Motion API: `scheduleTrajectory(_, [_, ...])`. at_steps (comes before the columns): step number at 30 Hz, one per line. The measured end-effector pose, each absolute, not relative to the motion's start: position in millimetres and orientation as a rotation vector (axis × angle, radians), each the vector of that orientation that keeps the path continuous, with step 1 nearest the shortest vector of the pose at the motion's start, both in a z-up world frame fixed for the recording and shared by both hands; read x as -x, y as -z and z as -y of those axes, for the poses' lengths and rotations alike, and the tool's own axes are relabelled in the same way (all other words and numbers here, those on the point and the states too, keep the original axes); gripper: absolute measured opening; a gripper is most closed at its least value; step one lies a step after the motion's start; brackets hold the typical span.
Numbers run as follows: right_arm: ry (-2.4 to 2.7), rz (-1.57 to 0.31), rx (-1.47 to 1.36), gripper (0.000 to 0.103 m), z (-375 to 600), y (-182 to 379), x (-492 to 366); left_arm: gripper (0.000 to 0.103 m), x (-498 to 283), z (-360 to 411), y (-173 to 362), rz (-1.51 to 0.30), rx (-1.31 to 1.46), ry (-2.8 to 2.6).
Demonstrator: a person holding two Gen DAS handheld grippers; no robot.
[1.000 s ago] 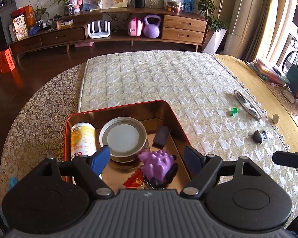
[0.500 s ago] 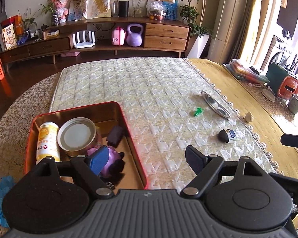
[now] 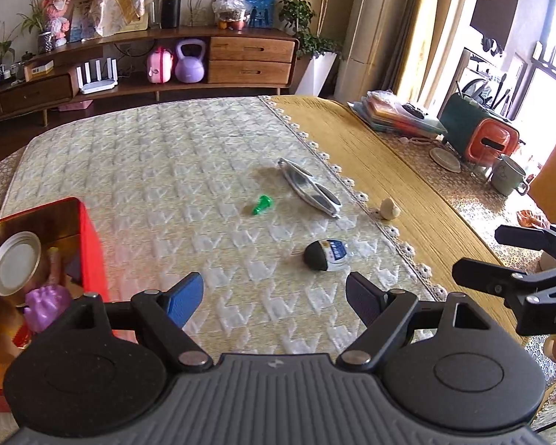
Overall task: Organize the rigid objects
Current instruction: 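Move the left tool to the blue-white round tin while the right tool approaches the cream egg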
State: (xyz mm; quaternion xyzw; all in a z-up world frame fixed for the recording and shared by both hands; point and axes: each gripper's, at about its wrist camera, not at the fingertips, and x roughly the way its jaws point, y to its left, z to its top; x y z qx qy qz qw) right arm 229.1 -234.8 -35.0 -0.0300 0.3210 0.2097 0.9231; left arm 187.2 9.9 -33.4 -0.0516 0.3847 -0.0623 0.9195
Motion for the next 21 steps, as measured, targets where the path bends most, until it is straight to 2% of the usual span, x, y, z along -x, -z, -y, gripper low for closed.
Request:
scheduleTrajectory(13, [-0.322, -0.725, 0.029, 0.102, 272, 64, -289, 0.084, -237, 44, 70, -0.842, 0.074, 0.156])
scheduleTrajectory(21, [-0.311, -0.747, -0.020, 0.096, 267, 75, -328, 0.084, -260, 56, 92, -0.851, 0.082, 0.147])
